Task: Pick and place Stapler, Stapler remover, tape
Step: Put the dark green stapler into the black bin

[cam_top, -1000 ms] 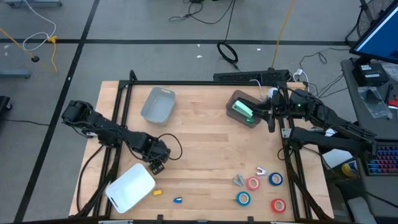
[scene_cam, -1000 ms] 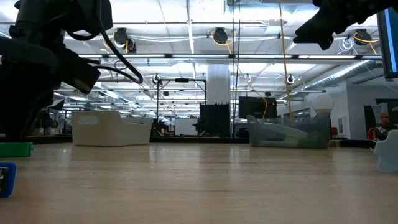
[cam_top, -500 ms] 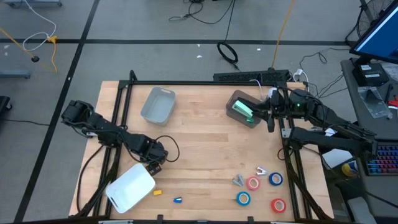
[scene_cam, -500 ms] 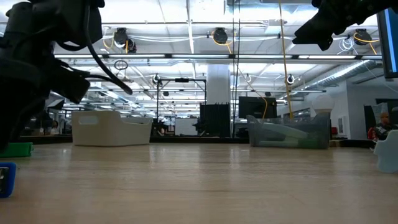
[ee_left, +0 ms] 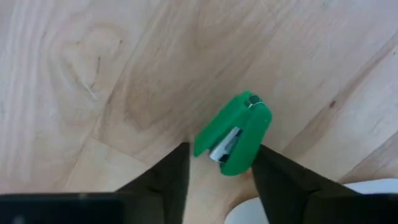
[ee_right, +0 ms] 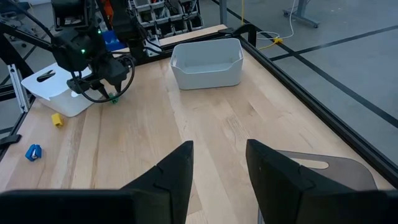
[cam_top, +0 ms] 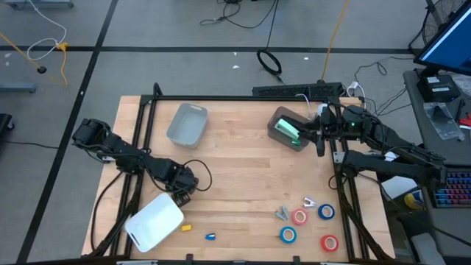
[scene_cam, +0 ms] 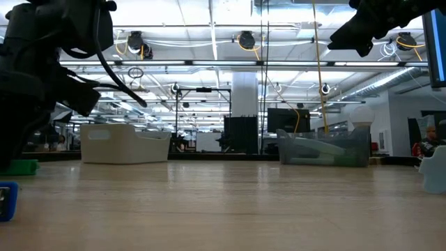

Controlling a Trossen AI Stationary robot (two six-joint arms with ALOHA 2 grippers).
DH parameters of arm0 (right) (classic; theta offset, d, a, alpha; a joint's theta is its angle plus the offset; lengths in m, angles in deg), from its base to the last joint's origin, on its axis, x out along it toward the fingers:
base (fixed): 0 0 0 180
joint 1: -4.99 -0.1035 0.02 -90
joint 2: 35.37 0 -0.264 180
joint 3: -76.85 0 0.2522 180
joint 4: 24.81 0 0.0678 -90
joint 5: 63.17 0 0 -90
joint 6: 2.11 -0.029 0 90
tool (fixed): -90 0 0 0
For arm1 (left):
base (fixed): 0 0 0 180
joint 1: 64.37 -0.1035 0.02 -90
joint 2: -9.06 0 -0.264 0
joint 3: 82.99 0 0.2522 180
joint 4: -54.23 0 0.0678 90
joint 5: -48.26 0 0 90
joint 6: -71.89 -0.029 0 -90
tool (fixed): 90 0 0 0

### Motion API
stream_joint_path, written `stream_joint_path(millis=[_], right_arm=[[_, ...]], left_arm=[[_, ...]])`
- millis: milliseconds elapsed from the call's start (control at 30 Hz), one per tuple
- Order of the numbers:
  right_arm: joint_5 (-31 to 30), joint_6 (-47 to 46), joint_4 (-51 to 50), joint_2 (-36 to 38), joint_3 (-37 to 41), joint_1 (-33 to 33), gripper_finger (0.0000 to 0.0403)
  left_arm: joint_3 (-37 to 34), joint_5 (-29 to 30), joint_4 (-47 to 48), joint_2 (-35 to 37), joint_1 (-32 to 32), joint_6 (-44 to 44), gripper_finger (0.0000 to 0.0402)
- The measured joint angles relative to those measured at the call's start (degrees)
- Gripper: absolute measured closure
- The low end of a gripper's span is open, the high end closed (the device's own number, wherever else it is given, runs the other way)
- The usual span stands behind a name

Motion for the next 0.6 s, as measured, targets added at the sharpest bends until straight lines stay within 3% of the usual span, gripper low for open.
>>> stream_joint_path(millis=[200,600], right_arm=[[0.0,0.0,0.0,0.0,0.0,0.0,0.0261],[0.2,-1.5,0.0,0.0,0.0,0.0,0.0261]], left_arm=[[0.0,0.5,-1.5,0.0,-0.1,0.4,0.0305],[0.0,0.9,-6.2,-0.1,-0.1,0.5,0.0395]])
